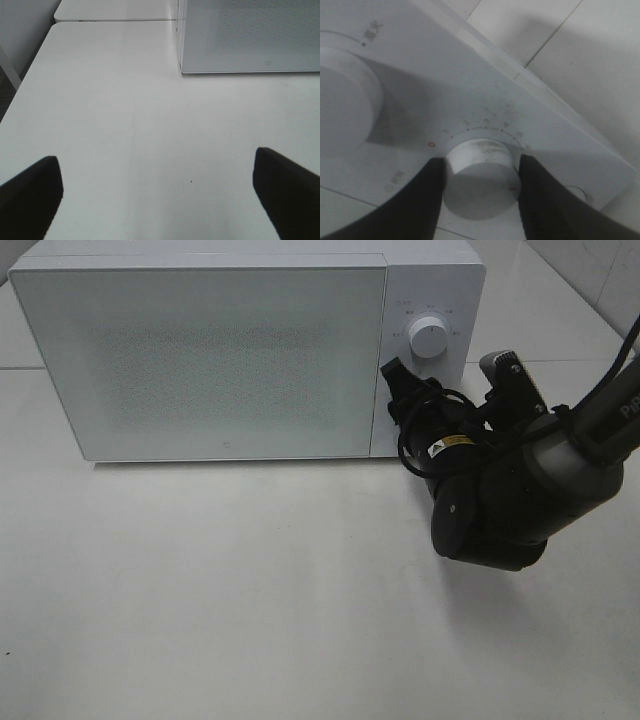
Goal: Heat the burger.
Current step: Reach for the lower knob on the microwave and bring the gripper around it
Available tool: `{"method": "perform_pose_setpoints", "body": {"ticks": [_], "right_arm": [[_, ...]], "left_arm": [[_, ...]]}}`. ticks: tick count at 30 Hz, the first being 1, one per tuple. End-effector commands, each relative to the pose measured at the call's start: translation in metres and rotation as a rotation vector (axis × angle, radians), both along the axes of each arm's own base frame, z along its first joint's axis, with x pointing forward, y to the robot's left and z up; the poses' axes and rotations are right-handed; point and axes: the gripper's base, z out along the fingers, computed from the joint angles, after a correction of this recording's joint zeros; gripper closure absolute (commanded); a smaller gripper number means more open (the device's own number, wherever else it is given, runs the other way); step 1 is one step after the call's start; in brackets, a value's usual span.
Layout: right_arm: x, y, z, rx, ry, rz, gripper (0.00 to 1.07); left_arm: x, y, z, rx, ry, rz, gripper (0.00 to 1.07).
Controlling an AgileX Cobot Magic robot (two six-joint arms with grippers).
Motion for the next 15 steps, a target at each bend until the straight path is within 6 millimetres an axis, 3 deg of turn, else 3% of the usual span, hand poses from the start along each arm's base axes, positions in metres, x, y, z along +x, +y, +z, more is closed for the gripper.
{"method": "perform_pose_setpoints", "body": {"ticks": [1,15], "right_arm": [[0.0039,0.0022,0.0207,0.137,-0.188,-0.007,1.00],[0.0036,-0.0045,0.0164,0.552,-0.155,-0.133,1.00]], "left_arm": [[-0.0033,-0.0007,0.0001,-0.005,-0.037,0.002,0.09],[-0.0033,-0.0007,0.0001,-0.005,-0.037,0.002,0.09]]}}
